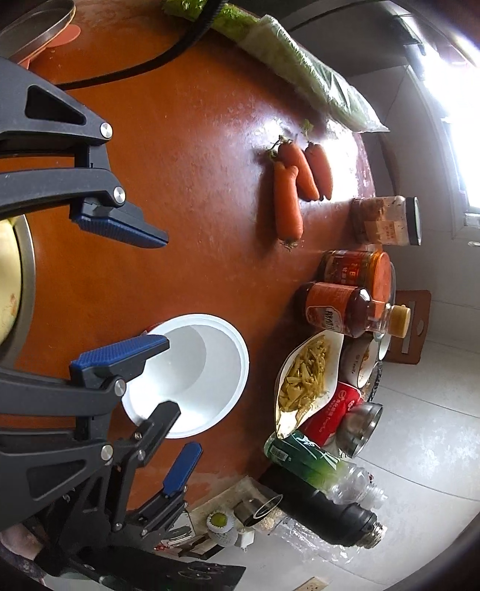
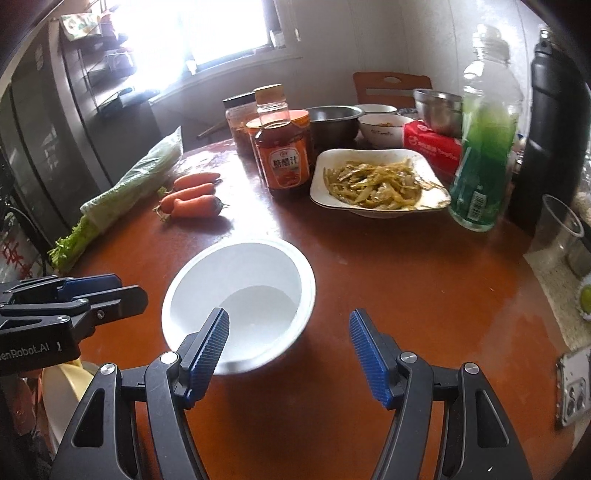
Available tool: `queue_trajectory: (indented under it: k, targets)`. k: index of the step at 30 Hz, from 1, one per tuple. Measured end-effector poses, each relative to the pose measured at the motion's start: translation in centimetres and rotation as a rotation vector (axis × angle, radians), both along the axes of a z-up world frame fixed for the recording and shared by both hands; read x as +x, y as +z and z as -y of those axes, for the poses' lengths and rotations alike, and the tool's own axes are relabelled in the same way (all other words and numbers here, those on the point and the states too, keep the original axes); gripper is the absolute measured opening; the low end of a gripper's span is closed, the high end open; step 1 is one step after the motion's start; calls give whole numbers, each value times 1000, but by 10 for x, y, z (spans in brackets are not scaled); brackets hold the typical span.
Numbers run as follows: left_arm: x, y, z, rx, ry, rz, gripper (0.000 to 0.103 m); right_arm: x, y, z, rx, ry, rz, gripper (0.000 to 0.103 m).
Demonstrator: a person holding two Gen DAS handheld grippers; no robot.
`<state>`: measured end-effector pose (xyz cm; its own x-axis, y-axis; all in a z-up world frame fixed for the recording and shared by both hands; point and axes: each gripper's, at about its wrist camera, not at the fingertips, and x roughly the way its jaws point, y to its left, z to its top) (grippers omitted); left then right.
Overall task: Organize plates and bowls
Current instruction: 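Grasp the red-and-white bowl rim with the left gripper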
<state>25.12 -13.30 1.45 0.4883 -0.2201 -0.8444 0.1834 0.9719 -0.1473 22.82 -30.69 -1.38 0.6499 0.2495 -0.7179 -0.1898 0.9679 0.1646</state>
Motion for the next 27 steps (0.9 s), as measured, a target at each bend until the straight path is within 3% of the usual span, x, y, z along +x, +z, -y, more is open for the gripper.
queue_trajectory:
  k: [15, 18, 27]
  targets:
    - [20, -22, 4, -78, 2, -111, 49, 5, -10, -31, 2, 171, -18, 65]
    - [21, -25, 1, -84, 9, -127, 41, 3, -11, -38, 14, 203, -29, 63]
    - [13, -19, -4, -90, 19, -115, 38, -2, -10, -50, 19, 225, -45, 59]
